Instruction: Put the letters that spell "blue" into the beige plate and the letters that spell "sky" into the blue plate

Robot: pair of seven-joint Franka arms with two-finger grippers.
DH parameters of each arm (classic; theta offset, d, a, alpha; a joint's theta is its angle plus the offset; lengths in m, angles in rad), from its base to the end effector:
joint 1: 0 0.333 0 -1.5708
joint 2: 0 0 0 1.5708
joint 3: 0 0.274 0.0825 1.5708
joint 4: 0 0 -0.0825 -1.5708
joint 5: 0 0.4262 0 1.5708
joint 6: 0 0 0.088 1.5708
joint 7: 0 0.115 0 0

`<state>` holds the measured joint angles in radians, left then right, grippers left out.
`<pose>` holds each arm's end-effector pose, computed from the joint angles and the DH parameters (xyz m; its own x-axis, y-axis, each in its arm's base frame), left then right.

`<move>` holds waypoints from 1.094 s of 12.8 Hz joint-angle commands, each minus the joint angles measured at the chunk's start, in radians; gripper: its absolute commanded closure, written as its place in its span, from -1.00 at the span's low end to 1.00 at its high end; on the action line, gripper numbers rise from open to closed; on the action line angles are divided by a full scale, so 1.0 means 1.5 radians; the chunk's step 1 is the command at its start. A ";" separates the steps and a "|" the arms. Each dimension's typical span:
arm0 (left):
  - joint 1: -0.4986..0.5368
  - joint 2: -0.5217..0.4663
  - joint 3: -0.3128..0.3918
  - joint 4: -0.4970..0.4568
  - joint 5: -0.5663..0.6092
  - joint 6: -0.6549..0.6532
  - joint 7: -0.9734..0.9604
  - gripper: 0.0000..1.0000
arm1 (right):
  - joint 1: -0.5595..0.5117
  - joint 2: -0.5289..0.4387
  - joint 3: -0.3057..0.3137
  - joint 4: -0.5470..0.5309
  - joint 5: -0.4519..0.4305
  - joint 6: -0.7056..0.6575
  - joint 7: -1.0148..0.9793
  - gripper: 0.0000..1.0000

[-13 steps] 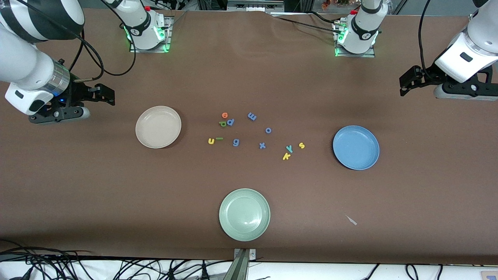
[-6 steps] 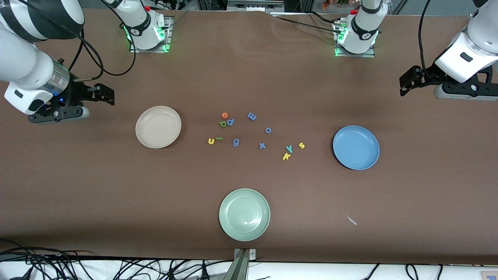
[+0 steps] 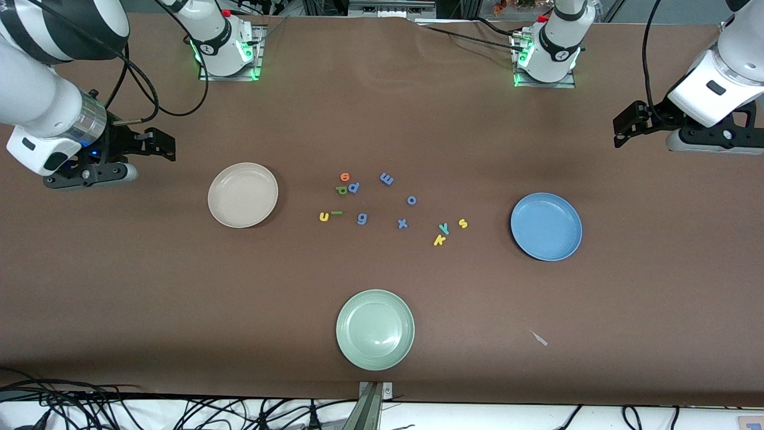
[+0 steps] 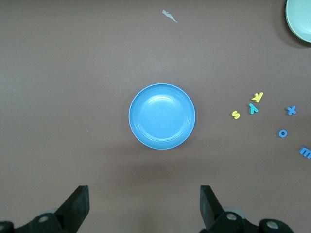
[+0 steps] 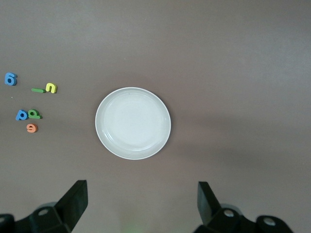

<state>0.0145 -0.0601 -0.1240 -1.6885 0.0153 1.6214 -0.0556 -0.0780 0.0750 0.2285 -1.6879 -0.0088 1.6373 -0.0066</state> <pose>0.5800 -0.0636 0.5534 0.9985 -0.0544 -0.0062 -0.0545 -0.9982 -0.0231 0.6032 0.0877 0.4757 0.9798 0.1573 -0.1233 0.1574 -0.9875 -0.0092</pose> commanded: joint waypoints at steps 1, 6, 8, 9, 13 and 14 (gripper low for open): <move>0.005 -0.002 -0.002 0.009 0.008 -0.018 0.009 -1.00 | -0.003 -0.013 0.002 -0.003 -0.008 -0.012 -0.003 -1.00; 0.005 -0.002 -0.002 0.009 0.008 -0.018 0.008 -1.00 | -0.003 -0.013 0.002 -0.003 -0.009 -0.011 -0.006 -1.00; 0.005 -0.002 -0.002 0.009 0.008 -0.018 0.008 -1.00 | -0.003 -0.013 0.002 -0.003 -0.009 -0.011 -0.005 -1.00; 0.005 -0.002 -0.002 0.009 0.008 -0.018 0.008 -1.00 | -0.002 -0.014 0.000 -0.003 -0.011 -0.011 -0.004 -1.00; 0.005 -0.002 -0.003 0.009 0.008 -0.018 0.008 -1.00 | 0.037 -0.015 -0.050 -0.003 -0.013 -0.011 -0.004 -1.00; 0.005 -0.002 -0.003 0.009 0.008 -0.018 0.008 -1.00 | 0.038 -0.015 -0.051 -0.004 -0.013 -0.011 -0.006 -1.00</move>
<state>0.0157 -0.0601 -0.1240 -1.6885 0.0153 1.6108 -0.0556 -0.0490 0.0712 0.1802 -1.6879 -0.0139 1.6361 -0.0070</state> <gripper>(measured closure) 0.000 0.000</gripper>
